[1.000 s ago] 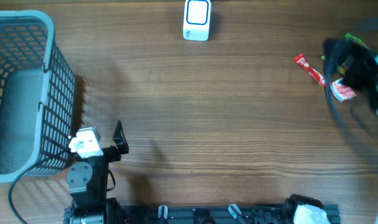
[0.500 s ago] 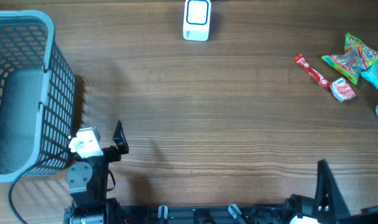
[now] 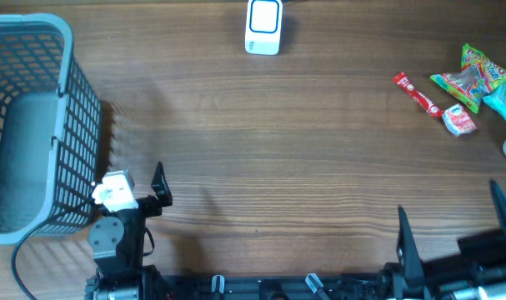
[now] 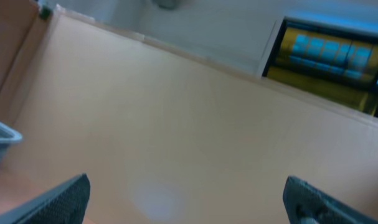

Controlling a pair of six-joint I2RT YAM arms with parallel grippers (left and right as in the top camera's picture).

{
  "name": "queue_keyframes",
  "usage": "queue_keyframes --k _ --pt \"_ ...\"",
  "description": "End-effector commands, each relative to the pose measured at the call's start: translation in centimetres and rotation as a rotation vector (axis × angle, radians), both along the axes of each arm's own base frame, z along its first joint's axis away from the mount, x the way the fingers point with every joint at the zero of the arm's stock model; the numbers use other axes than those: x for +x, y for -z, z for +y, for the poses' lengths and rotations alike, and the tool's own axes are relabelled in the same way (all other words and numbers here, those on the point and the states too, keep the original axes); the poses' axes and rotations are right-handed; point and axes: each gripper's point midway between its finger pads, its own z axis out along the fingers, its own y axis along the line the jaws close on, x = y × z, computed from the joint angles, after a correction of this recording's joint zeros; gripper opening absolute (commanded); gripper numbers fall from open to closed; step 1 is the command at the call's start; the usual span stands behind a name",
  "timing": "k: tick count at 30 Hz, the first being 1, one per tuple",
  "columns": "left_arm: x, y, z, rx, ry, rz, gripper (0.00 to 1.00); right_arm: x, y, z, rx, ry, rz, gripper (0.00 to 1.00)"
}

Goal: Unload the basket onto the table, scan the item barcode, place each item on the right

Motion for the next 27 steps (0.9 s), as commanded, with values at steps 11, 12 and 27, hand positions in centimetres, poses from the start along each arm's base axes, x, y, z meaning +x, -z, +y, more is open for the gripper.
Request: queue_keyframes --k 11,12,27 --pt "0.0 0.2 -0.4 0.014 0.024 0.003 1.0 7.5 9.9 -2.6 0.141 0.064 -0.04 1.0" --pt "0.0 0.2 -0.4 0.014 0.024 0.003 1.0 7.7 10.4 -2.6 0.142 0.066 -0.043 1.0" --pt "0.0 0.2 -0.4 0.014 0.024 0.004 1.0 11.3 17.8 -4.1 0.206 0.132 0.102 1.0"
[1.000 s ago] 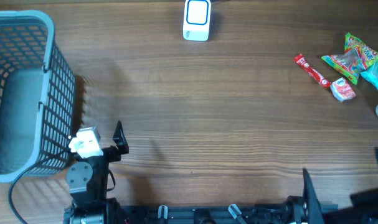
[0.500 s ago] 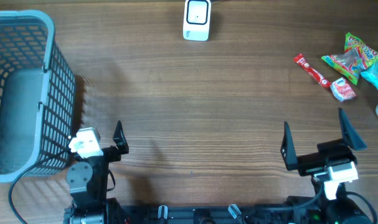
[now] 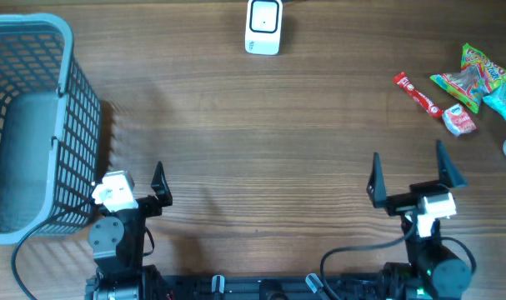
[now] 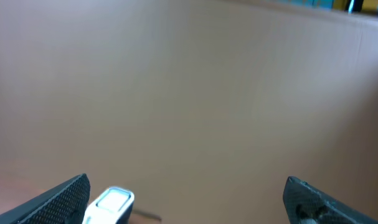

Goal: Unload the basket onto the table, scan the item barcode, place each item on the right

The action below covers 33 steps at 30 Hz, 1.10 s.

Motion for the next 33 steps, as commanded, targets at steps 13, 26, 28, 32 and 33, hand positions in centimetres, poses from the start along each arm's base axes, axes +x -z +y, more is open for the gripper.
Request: queue_keyframes --k 13,26,28,32,33 --pt "0.0 0.2 -0.4 0.014 0.024 0.004 1.0 2.6 10.5 -1.2 0.016 0.073 0.434 1.0" --pt "0.0 0.2 -0.4 0.014 0.024 0.004 1.0 2.6 10.6 -1.2 0.017 0.073 0.436 1.0" --pt "0.0 0.2 -0.4 0.014 0.024 0.004 1.0 2.6 10.6 -1.2 0.017 0.074 0.436 1.0" --pt "0.0 0.2 -0.4 0.014 0.024 0.004 1.0 2.6 10.6 -1.2 0.017 0.074 0.436 1.0" --pt "0.0 0.2 -0.4 0.014 0.024 0.004 1.0 2.6 10.6 -1.2 0.016 0.073 0.436 1.0"
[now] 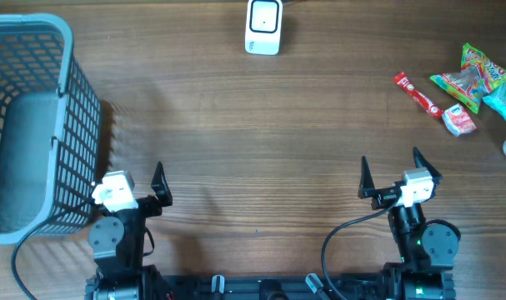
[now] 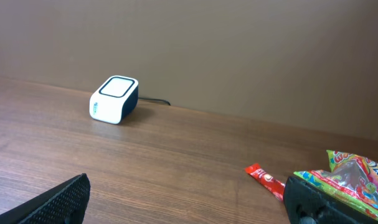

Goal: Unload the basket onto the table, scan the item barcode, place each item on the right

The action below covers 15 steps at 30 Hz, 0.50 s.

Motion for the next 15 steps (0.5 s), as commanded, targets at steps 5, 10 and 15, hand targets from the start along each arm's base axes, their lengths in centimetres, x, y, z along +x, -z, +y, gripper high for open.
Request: queue_keyframes --k 5,10,15 --pt "0.0 0.2 -0.4 0.014 0.024 0.004 1.0 0.0 -0.3 -0.1 -0.006 0.009 -0.014 1.0" --pt "0.4 -0.5 -0.6 0.016 0.041 -0.04 1.0 0.0 -0.3 -0.1 -0.006 0.01 -0.014 1.0" --pt "0.7 -0.9 -1.5 0.025 0.078 -0.086 1.0 0.0 -0.3 -0.1 -0.006 0.009 -0.014 1.0"
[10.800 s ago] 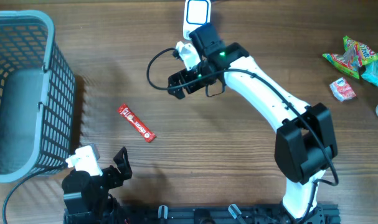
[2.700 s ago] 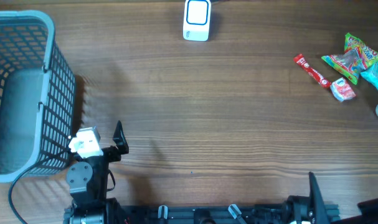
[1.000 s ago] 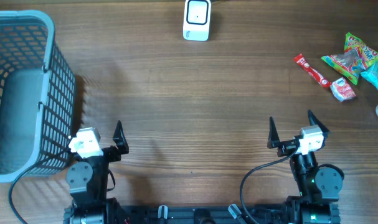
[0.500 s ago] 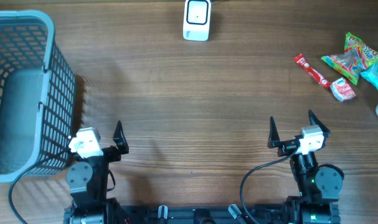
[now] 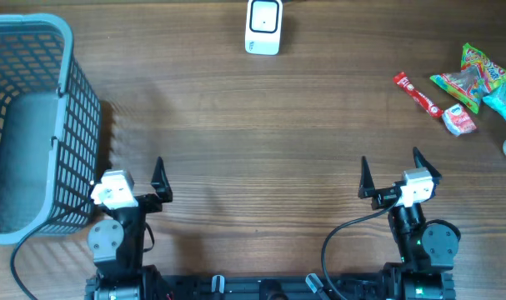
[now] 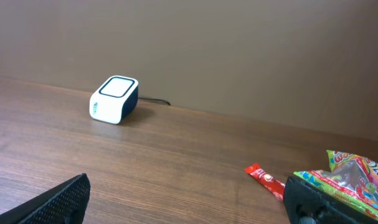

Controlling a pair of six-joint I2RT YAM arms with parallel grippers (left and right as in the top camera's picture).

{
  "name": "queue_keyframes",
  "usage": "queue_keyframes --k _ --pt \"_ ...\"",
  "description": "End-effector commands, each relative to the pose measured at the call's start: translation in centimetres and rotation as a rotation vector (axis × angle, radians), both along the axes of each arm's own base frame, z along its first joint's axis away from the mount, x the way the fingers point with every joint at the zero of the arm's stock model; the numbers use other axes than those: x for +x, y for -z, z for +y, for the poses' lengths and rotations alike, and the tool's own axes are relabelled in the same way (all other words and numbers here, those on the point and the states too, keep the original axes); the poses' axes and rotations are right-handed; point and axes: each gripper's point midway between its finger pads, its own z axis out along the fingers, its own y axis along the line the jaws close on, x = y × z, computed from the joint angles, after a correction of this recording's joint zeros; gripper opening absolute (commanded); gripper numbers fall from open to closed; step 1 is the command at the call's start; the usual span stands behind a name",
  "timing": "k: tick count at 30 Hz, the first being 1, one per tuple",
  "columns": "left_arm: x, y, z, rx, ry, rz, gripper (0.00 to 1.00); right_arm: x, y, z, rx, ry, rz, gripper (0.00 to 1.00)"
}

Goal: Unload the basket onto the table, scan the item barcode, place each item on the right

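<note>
The white scanner with a dark blue band stands at the table's far edge; the right wrist view has this scanner at far left. Snack items lie at the far right: a red stick, a green candy bag and a small red-and-white packet. The red stick and candy bag appear ahead of my right gripper. That right gripper is open and empty near the front edge. My left gripper rests front left beside the basket, apparently open and empty, one finger hidden.
A tall grey wire basket fills the left side, close against the left arm. A white round item shows at the right edge. Bare wooden tabletop lies between the grippers and the scanner.
The right arm first lay low at the front right corner, jaws wide, its camera facing the wall. Then it stood further left and forward, the scanner just entering its view. Later it faced level across the table, toward scanner and snacks, and stays so. The left arm kept still.
</note>
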Motion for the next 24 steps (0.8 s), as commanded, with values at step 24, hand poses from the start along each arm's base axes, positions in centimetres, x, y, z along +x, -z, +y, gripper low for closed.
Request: queue_keyframes --k 24 --pt "0.58 1.17 -1.11 0.027 0.045 -0.02 1.0 -0.03 -0.28 -0.11 -0.006 0.009 -0.014 1.0"
